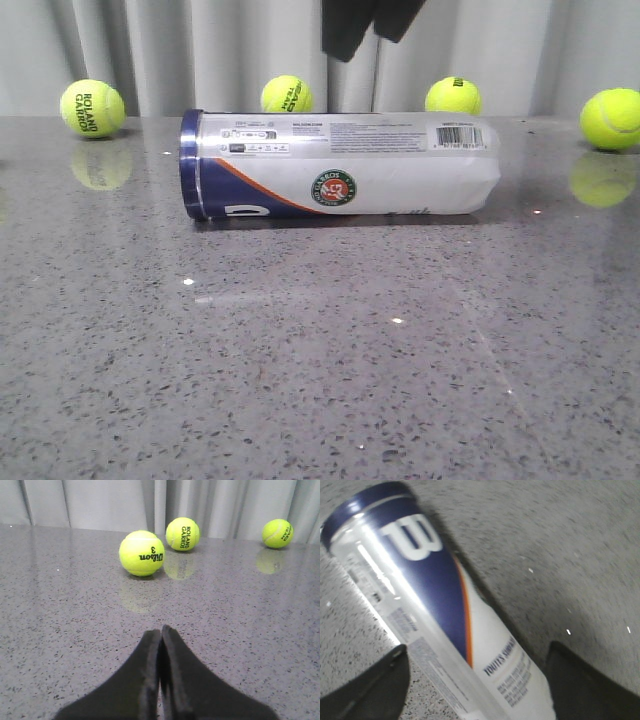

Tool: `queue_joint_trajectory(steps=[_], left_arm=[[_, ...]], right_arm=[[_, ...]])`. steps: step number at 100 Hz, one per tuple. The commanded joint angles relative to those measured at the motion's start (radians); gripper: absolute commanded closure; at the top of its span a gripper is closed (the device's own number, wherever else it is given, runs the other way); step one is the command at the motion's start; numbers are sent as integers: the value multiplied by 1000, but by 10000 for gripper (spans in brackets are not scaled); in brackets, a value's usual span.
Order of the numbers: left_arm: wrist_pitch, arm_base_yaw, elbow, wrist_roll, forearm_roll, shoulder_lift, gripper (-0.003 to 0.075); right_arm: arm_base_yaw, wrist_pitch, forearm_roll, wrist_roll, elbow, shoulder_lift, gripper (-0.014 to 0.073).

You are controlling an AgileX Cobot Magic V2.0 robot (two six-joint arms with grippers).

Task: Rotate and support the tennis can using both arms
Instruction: 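Open the right gripper and raise it away from the can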

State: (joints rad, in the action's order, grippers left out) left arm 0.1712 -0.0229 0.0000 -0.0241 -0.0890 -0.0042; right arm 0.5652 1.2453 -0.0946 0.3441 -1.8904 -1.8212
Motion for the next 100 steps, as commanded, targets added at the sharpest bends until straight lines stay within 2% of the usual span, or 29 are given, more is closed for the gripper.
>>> queue_joint_trajectory(steps=[1,22,39,54,78,100], left_arm=[[-79,0,44,11,-2,-34,740],[-79,0,44,11,-2,-34,740],[-79,0,44,11,-2,-34,740],[-79,0,44,11,-2,-34,740],[-79,0,44,10,3,-34,740],[-79,0,44,10,3,-34,740]], right_arm=[[-4,84,48,-131,-26,72,179],[-4,84,68,-191,-18,111,490],[-4,84,69,-286,61,182,637],[-4,58,88,-334,178,269,652],[-4,-79,155,-431,418,450,652],[-4,-209,158,-455,603,617,652]])
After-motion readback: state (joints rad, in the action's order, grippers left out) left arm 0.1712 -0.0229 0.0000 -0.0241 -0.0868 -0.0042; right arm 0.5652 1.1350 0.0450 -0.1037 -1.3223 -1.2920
